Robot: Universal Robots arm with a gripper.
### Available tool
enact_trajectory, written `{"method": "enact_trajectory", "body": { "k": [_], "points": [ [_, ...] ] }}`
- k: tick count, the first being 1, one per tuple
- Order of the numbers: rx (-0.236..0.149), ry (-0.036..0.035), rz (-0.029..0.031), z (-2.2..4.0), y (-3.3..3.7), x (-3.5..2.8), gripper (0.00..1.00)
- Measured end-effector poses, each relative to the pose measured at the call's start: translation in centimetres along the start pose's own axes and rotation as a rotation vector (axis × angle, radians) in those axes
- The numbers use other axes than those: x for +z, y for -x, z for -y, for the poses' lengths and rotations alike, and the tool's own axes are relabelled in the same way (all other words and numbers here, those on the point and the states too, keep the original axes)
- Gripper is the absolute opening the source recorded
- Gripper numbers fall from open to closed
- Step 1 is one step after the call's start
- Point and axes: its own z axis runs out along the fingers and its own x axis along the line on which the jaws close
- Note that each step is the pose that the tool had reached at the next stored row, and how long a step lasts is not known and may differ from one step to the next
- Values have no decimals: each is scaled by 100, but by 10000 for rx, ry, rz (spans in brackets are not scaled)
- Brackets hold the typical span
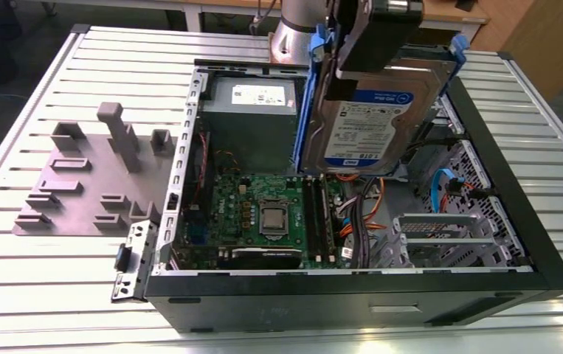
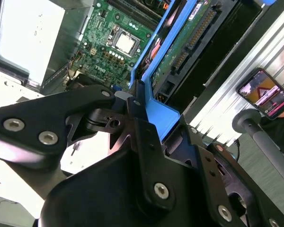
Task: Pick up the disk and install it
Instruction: 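Insert the disk into the insertion slot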
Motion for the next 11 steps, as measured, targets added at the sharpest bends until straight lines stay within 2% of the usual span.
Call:
{"method": "enact_trajectory", "body": {
  "k": [6,11],
  "points": [
    [0,0,0,132,-1,8,36],
    [0,1,-2,168,-29,17,36]
  ]
}}
